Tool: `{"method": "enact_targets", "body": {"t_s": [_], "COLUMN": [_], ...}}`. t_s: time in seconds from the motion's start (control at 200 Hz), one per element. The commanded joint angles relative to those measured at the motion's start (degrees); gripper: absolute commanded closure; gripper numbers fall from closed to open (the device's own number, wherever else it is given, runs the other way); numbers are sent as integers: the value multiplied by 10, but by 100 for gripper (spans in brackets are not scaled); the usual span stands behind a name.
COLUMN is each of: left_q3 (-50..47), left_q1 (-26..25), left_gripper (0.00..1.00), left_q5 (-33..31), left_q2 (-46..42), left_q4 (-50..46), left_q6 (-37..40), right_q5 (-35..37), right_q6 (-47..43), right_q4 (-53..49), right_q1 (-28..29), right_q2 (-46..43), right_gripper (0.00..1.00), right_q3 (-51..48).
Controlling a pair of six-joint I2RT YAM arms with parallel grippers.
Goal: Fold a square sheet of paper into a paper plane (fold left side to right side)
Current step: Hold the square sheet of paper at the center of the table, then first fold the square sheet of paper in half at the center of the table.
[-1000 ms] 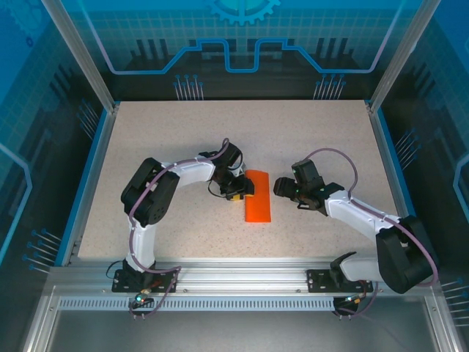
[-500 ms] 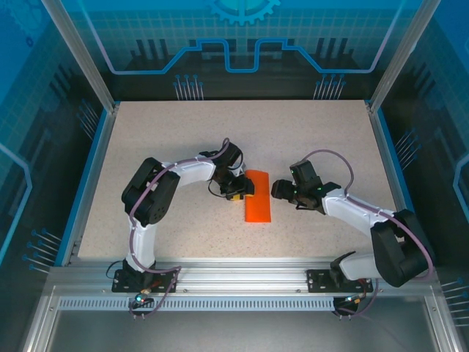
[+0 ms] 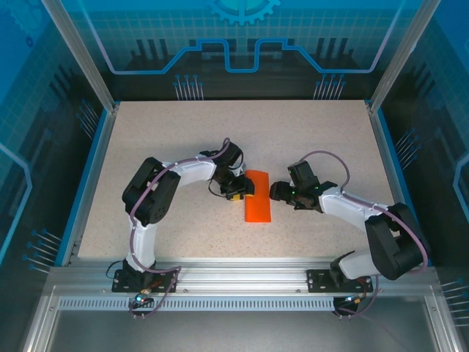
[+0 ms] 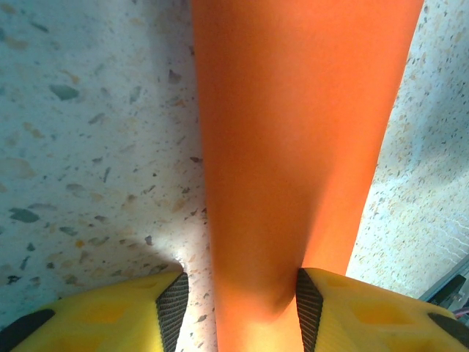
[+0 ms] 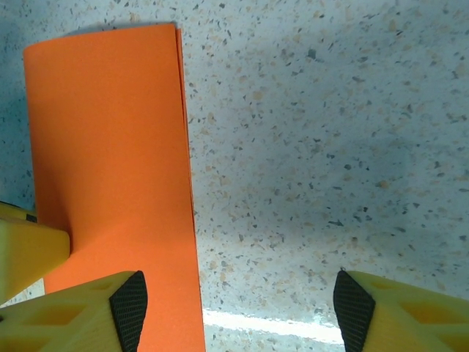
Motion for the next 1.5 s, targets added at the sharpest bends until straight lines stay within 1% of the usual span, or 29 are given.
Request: {"method": "enact_targets", "body": {"t_s": [0.0,0.105,0.31,0.405,0.46,0.68,1.2,1.336,1.491], "left_q3": [-14,-14,-14,-14,-14,-13,-12,-16,-17], "left_q1": [-20,-21,-21,-21,-22,-22,-22,-22,-17], "left_gripper": [52,52,52,52,52,52,52,49,44], "left_q5": [-34,-35,-35,-36,-36,-37,-38,-56,-72], "left_q2": [53,53,52,52,52,53,51,28,-24], "left_q4": [-8,-8,-9,-10,-10,-10,-13,-19,-26], "left_q6": [17,17,17,17,17,17,17,19,23], "right_q5": [-17,-40,-64,-70,-71,-78,-72,-66,-65], "right_q6": [-6,-5,-3,-2,-2,0,5,5,2], "right_q4": [11,21,28,28,25,12,-29,-44,-55], "right_q1": [5,8,18,23,26,32,35,35,35], "right_q2": [14,28,66,83,92,128,170,173,177], "right_gripper": [33,43,67,74,76,79,79,79,79], "right_q3": [22,29,48,56,62,78,95,95,97]}}
